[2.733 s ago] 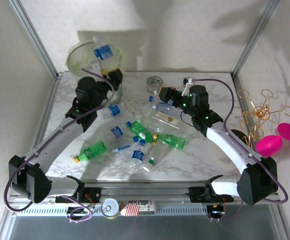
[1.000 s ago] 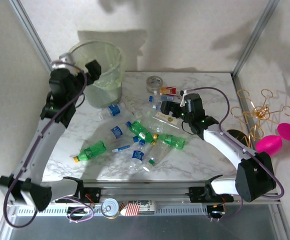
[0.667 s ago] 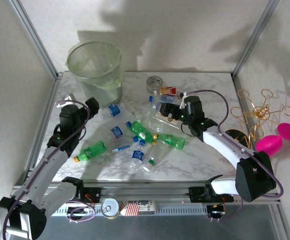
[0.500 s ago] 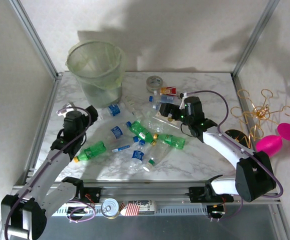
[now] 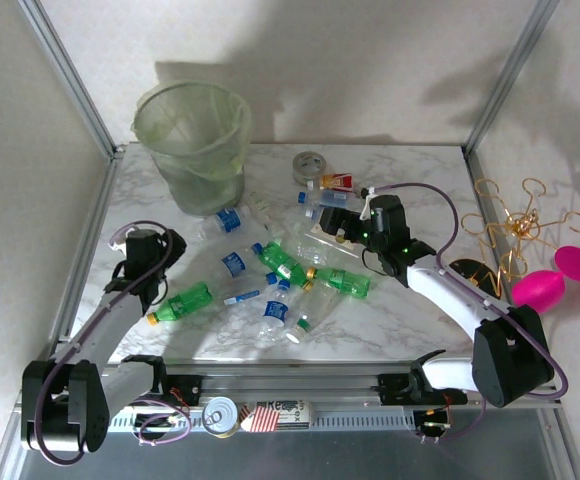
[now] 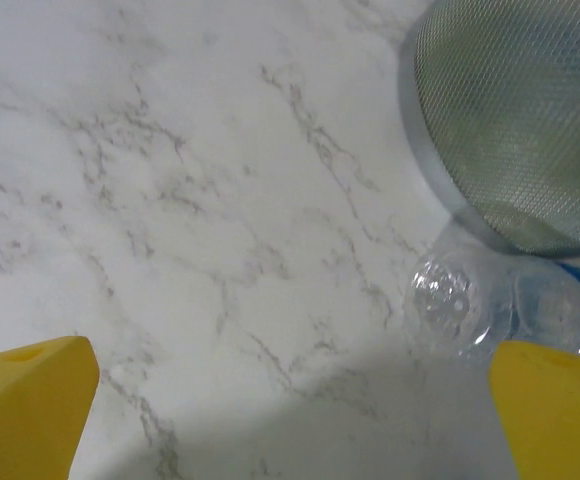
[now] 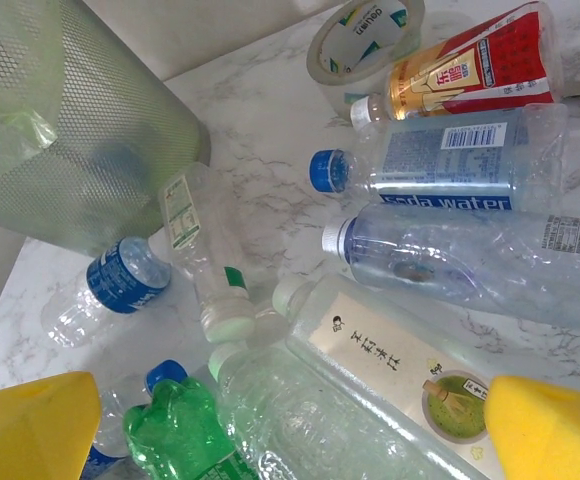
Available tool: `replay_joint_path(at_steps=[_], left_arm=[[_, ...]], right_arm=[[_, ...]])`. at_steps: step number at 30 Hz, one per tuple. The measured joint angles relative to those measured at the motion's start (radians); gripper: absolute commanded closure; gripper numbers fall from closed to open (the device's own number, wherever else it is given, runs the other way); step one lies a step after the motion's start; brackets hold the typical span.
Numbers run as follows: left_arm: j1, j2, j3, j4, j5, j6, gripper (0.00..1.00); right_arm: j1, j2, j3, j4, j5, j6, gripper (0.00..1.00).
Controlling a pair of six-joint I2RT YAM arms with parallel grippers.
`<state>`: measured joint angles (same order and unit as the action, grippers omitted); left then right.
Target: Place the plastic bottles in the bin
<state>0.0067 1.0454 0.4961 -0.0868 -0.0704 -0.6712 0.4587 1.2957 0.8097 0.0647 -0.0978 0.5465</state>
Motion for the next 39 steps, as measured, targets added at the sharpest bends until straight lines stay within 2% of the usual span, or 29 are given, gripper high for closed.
replay_joint_path(at_steps=[6,12,20,23,26,32,39], left_arm=[[0.0,-0.131,-0.031,-0.144,0.004,-0.018,0.0],[-0.002,-0.225,-0.034,-0.272,0.0,-0.103,0.01],[-0.021,-0.266,0.164,-0.541,-0.031,-0.404,0.0],[-0.046,-0.243,0.24,-0.653,-0.031,-0.571,0.0],[-0.089,-0.209,0.263,-0.729,-0.031,-0.659,0.0],[-0.18,-0.194,0.256,-0.757,-0.038,-0.707,0.0],[-0.229,-0.19,0.245,-0.778,-0.051,-0.733,0.0]], right_arm=[[0.0,0.0,0.0,0.007,-0.001,0.0,0.01],[0.0,0.0,0.0,0.007,-0.006,0.0,0.01],[0.0,0.005,-0.005,0.025,-0.008,0.0,0.01],[0.0,0.005,-0.018,0.029,-0.007,-0.001,0.01],[0.0,0.006,-0.031,0.029,-0.006,-0.001,0.01],[0.0,0.004,-0.063,0.029,0.008,-0.006,0.01],[0.0,-0.023,-0.093,0.028,0.041,-0.012,0.01]])
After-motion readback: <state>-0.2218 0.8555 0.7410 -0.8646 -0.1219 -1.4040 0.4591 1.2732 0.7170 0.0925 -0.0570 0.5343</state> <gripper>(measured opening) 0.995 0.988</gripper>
